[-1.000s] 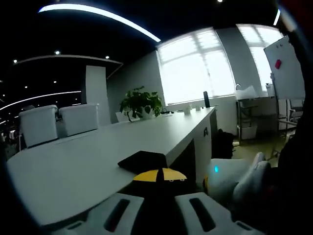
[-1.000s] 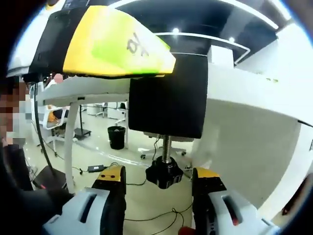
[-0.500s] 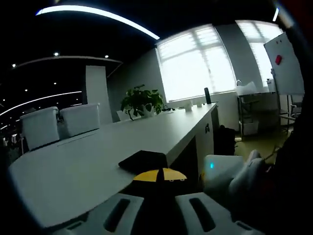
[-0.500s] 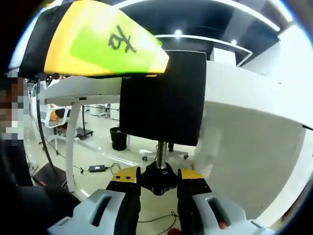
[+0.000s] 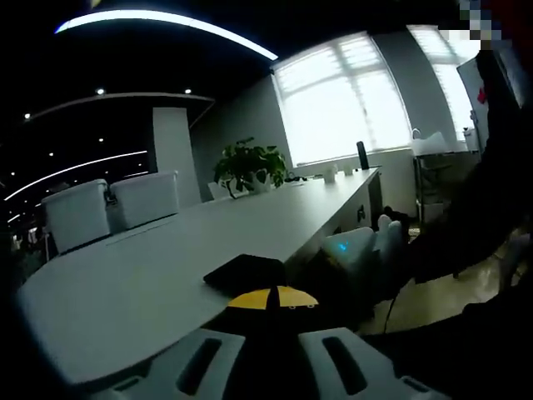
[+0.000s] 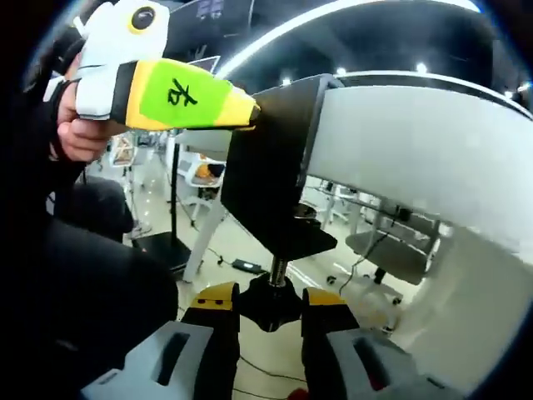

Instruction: Clamp the fixed fixture on the desktop, loosen the retaining clip, secure it to the edge of the desk, and tighten the retaining clip.

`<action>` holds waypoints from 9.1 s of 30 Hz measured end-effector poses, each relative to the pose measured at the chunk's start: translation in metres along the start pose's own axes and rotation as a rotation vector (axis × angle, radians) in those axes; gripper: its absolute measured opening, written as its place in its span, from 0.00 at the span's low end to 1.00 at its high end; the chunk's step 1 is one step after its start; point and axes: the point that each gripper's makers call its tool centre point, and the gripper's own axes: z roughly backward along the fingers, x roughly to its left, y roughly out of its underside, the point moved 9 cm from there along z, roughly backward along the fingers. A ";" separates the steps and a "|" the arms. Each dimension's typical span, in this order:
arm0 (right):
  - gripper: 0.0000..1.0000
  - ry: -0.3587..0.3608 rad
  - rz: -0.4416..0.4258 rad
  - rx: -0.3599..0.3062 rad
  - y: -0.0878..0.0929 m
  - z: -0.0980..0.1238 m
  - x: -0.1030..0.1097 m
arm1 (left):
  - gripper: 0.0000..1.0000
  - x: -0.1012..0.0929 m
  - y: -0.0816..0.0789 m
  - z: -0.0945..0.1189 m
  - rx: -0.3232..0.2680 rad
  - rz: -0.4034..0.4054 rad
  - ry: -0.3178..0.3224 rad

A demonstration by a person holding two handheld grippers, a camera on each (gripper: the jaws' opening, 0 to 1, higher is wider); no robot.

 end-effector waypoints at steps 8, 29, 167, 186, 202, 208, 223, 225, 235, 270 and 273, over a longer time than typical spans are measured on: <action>0.28 0.082 0.154 0.005 0.004 0.000 0.005 | 0.01 -0.001 0.002 -0.001 0.016 0.007 -0.007; 0.41 0.854 -0.340 0.002 -0.003 0.000 0.065 | 0.01 0.005 0.009 0.005 -0.038 0.059 0.038; 0.32 0.913 -0.316 -0.001 -0.011 -0.019 0.038 | 0.01 0.004 0.017 -0.014 -0.051 0.061 0.140; 0.27 0.452 -0.209 -0.048 -0.007 -0.002 0.024 | 0.01 -0.001 0.016 -0.012 -0.049 0.069 0.156; 0.28 0.065 -0.039 -0.129 -0.002 0.000 0.000 | 0.01 -0.004 0.006 -0.017 -0.013 0.011 0.183; 0.28 0.091 0.016 -0.123 -0.001 -0.002 0.001 | 0.01 -0.007 0.007 -0.016 -0.017 0.003 0.155; 0.40 0.470 -0.215 0.057 0.000 0.031 0.015 | 0.01 0.002 0.011 -0.014 -0.045 0.006 0.165; 0.42 0.528 -0.245 0.063 0.000 0.030 0.021 | 0.01 0.003 0.011 -0.014 -0.050 0.013 0.168; 0.47 0.746 -0.310 0.054 -0.006 0.002 0.036 | 0.01 0.007 0.009 -0.019 -0.061 0.015 0.197; 0.24 0.117 -0.084 -0.027 -0.001 0.001 0.003 | 0.01 -0.002 0.008 -0.018 -0.032 -0.014 0.155; 0.25 0.069 -0.049 -0.030 -0.003 0.003 0.003 | 0.01 -0.002 0.007 -0.018 -0.022 -0.021 0.155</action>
